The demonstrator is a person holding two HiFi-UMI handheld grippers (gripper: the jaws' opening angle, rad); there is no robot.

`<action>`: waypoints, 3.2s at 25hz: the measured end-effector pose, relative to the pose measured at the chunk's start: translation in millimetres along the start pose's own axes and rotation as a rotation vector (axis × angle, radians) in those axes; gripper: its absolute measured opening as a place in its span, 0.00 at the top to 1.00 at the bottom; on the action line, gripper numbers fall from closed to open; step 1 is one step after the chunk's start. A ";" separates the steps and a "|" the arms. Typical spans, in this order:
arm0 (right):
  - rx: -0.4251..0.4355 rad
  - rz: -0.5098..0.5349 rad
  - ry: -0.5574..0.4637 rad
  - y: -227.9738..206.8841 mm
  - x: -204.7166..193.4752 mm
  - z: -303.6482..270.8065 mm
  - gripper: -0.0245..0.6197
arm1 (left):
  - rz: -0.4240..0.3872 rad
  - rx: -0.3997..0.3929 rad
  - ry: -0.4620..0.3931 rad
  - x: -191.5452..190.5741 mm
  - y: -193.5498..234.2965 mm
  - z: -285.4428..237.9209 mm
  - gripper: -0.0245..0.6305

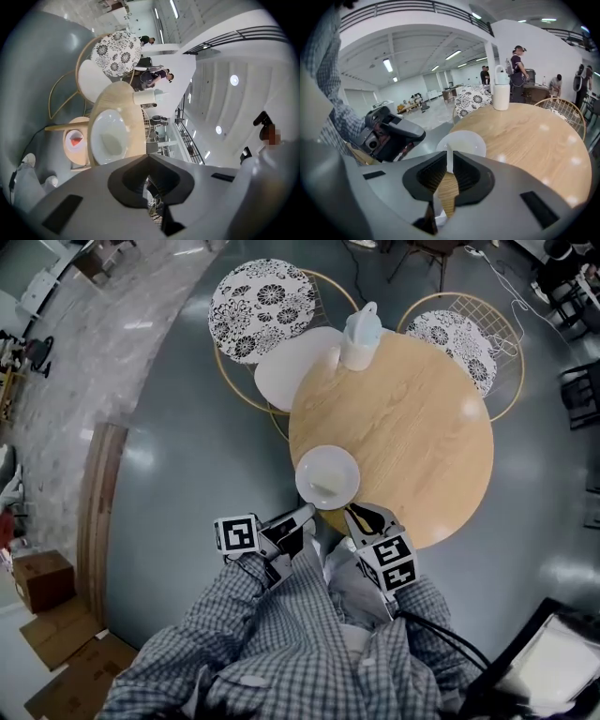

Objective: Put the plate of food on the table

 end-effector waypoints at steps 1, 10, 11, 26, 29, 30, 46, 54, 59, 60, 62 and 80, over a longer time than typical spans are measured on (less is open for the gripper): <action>-0.002 -0.029 -0.021 -3.4 1.8 5.0 0.89 | -0.040 0.006 0.016 1.1 -6.8 -4.0 0.95; -0.076 -0.069 -0.183 -20.7 29.7 50.9 0.91 | -0.530 0.069 0.137 9.4 -78.8 -45.9 0.95; -0.083 -0.072 -0.200 -23.0 32.7 55.0 0.92 | -0.599 0.084 0.141 10.5 -85.9 -50.1 0.95; -0.114 -0.147 -0.362 -47.3 52.5 94.6 0.95 | -1.032 0.145 0.244 -3.0 -123.9 -91.6 0.95; -0.113 -0.125 -0.358 -45.5 52.5 97.1 0.95 | -1.052 0.149 0.258 -6.8 -124.8 -93.8 0.95; -0.112 -0.121 -0.355 -44.9 52.6 97.6 0.95 | -1.058 0.150 0.264 -8.0 -125.5 -94.2 0.95; -0.063 -0.109 -0.334 -40.6 53.0 88.8 0.95 | -1.014 0.196 0.313 -13.3 -109.5 -87.3 0.95; -0.050 -0.125 -0.340 -39.4 50.2 87.9 0.95 | -1.005 0.199 0.316 -14.8 -106.4 -87.1 0.95; -0.053 -0.124 -0.339 -39.7 49.9 89.2 0.95 | -0.999 0.193 0.316 -15.3 -107.2 -88.6 0.95; -0.053 -0.125 -0.339 -39.7 49.5 89.3 0.95 | -0.998 0.192 0.317 -15.7 -107.4 -88.9 0.95; -0.054 -0.124 -0.337 -39.7 48.6 89.4 0.95 | -0.997 0.189 0.321 -17.0 -107.5 -89.6 0.95; -0.052 -0.117 -0.327 -37.8 46.0 87.7 0.95 | -0.993 0.196 0.327 -17.0 -104.5 -87.4 0.95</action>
Point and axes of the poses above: the fingertips, and each gripper's own axes: z backward along the fingers, y to its left, x out of its top, the point moved 3 cm from there along z, backward along the fingers, and after that the axes turned 7 degrees about y, right-handed, at the moved point
